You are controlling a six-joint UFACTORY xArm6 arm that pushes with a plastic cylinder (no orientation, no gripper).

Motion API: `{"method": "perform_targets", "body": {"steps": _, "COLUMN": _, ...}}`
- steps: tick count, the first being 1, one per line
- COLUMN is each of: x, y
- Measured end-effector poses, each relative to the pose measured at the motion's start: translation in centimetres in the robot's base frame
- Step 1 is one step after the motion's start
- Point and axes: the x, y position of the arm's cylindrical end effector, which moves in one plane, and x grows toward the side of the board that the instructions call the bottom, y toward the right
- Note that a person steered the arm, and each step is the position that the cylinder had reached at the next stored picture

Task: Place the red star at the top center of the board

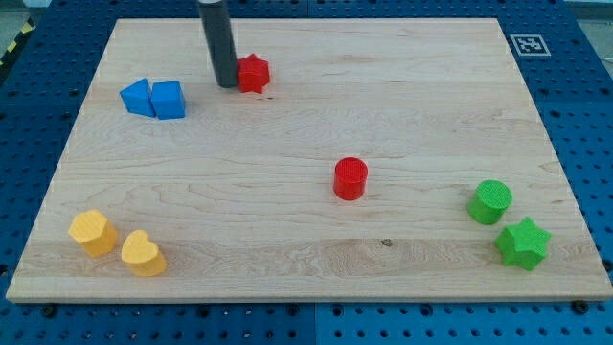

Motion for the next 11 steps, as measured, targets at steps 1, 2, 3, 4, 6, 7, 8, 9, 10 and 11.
{"method": "perform_targets", "body": {"steps": 1, "x": 0.1, "y": 2.7}}
{"method": "perform_targets", "body": {"steps": 2, "x": 2.3, "y": 6.0}}
{"method": "perform_targets", "body": {"steps": 3, "x": 4.0, "y": 7.9}}
{"method": "perform_targets", "body": {"steps": 4, "x": 4.0, "y": 9.5}}
{"method": "perform_targets", "body": {"steps": 6, "x": 1.4, "y": 9.5}}
{"method": "perform_targets", "body": {"steps": 7, "x": 1.2, "y": 8.5}}
{"method": "perform_targets", "body": {"steps": 8, "x": 1.5, "y": 8.2}}
{"method": "perform_targets", "body": {"steps": 9, "x": 1.5, "y": 7.4}}
{"method": "perform_targets", "body": {"steps": 10, "x": 1.5, "y": 7.2}}
{"method": "perform_targets", "body": {"steps": 11, "x": 0.2, "y": 7.2}}
